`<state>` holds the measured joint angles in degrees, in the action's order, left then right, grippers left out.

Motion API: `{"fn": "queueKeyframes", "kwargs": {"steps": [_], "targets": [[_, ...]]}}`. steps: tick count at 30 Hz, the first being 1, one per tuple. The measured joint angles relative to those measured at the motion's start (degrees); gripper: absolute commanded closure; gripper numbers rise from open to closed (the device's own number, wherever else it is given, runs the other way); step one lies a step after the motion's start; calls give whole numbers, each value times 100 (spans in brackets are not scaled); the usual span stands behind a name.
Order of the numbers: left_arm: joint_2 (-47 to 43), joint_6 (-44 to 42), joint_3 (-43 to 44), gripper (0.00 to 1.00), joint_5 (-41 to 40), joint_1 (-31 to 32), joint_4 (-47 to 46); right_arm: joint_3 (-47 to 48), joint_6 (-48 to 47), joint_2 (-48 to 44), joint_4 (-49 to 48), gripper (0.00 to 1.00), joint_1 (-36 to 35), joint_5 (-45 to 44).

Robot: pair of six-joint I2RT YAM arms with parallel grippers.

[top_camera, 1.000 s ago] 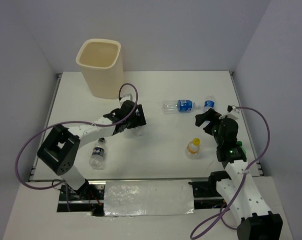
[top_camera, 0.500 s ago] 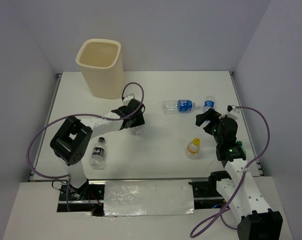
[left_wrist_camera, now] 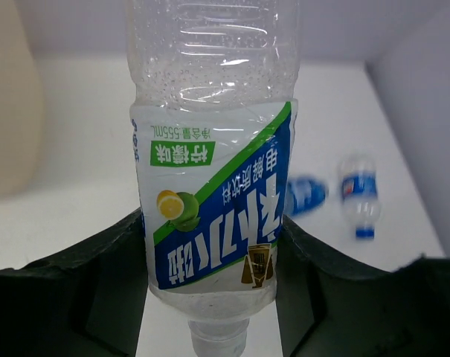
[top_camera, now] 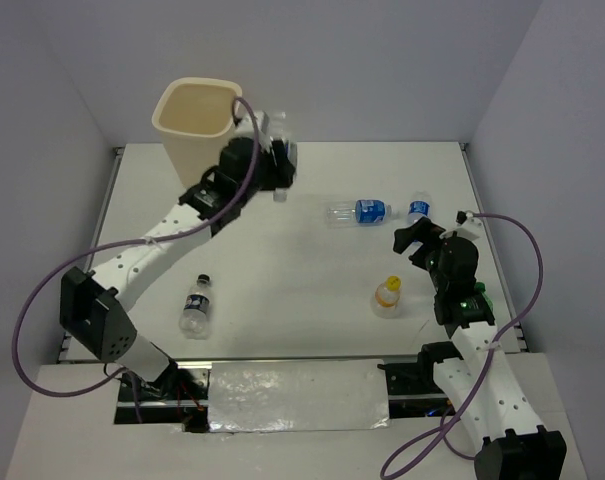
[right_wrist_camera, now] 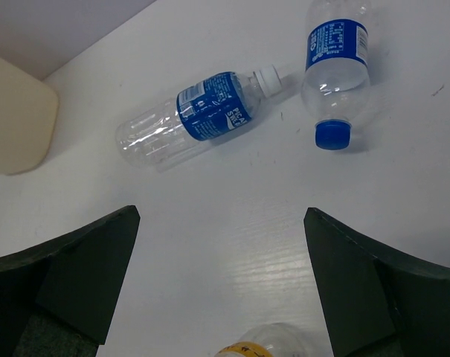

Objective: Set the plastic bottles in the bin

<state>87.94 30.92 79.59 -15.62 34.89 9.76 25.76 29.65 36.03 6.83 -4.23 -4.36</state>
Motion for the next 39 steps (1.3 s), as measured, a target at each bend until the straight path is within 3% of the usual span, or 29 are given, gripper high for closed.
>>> {"fn": "queueKeyframes", "kwargs": {"steps": [3, 9, 10, 11, 12, 18, 23, 32, 35, 39], "targets": [[90, -234, 970, 61, 304, -732, -162, 0, -90, 0, 2, 0, 0, 7], [1097, -363, 2544, 46, 863, -2369, -251, 7, -254, 122, -22, 0, 0, 20], [1344, -367, 2811, 40, 951, -2524, -201, 7, -273, 173, -26, 0, 0, 20], [1639, -376, 3088, 16, 1029, -2658, -195, 11, -293, 232, -26, 0, 0, 20], [1884, -402, 3265, 1, 1088, -2747, -181, 15, -315, 291, -26, 0, 0, 24], [2730, -367, 3814, 1, 1425, -3005, 232, 61, -417, 614, -22, 0, 0, 37], [2406, -402, 3480, 1, 1423, -3075, 310, 63, -426, 654, -26, 0, 0, 61], [787, -551, 2715, 1, 1386, -3071, 623, 63, -420, 575, -22, 0, 0, 249], [-98, -522, 1685, 1, 1410, -3071, 758, 63, -398, 450, -22, 0, 0, 315], [-1416, -326, -529, 1, 1318, -3069, 833, 63, -374, 350, -22, 0, 0, 363]]}}
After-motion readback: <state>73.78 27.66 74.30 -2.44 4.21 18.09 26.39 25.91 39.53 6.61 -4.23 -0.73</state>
